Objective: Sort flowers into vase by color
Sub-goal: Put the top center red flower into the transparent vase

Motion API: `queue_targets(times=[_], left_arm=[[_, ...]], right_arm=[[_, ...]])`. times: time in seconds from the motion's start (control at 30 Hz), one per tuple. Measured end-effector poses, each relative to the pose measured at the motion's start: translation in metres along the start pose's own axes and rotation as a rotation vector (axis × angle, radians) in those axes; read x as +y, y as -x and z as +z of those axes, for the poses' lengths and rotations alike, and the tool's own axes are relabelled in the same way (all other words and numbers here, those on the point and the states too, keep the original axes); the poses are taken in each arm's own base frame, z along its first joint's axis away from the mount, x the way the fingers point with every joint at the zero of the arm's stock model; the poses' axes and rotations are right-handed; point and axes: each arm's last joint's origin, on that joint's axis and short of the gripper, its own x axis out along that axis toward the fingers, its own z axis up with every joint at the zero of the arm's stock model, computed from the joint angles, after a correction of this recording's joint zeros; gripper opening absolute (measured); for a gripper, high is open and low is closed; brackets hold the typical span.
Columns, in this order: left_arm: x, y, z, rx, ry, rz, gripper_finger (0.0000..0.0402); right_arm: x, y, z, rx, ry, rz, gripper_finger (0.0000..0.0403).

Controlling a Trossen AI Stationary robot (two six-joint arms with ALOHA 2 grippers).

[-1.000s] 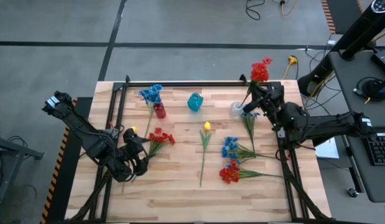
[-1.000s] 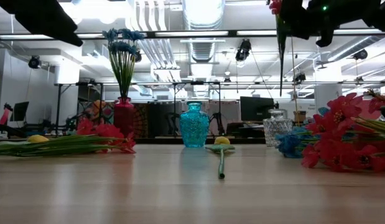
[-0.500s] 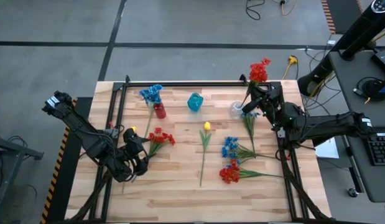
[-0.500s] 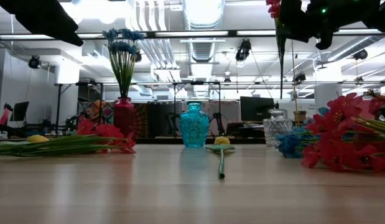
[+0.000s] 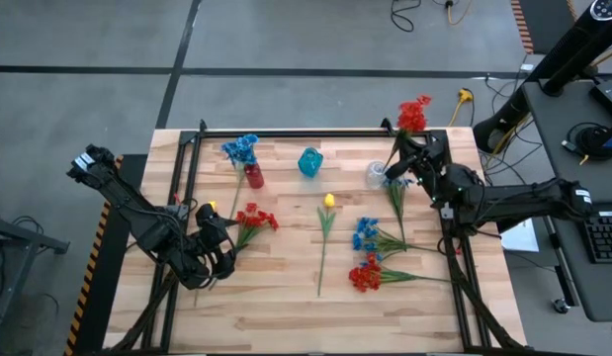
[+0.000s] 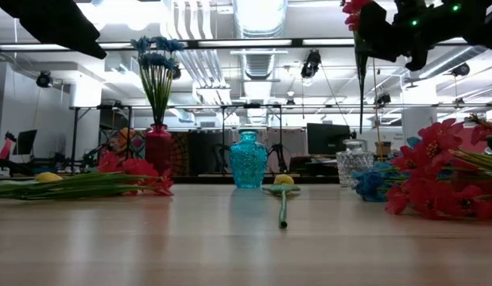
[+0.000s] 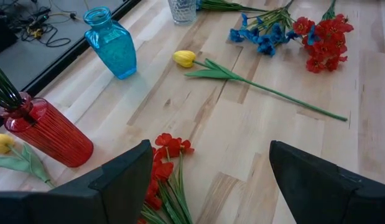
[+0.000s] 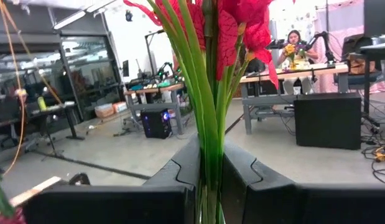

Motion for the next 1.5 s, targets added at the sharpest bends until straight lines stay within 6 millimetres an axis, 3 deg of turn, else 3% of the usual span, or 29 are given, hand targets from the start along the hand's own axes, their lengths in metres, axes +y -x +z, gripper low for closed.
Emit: queue_targets(times=[0.23, 0.7, 1.33, 1.5], left_arm=[[0.000, 0.000, 0.000, 0.000, 0.000, 0.000, 0.0302], [0.000, 0.000, 0.000, -0.008, 0.001, 0.005, 0.0302], [0.000, 0.000, 0.000, -0.012, 0.006, 0.008, 0.0302], [0.000, 0.000, 0.000, -0.012, 0.009, 0.008, 0.0302]], right_arm=[[-0.006, -0.006, -0.001, -0.011, -0.003, -0.046, 0.0029], [-0.001, -0.022, -0.024, 0.045, 0.033, -0.092, 0.0029], [0.000, -0.023, -0.029, 0.070, 0.045, -0.095, 0.0029], [0.000, -0.023, -0.030, 0.076, 0.040, -0.091, 0.0054]])
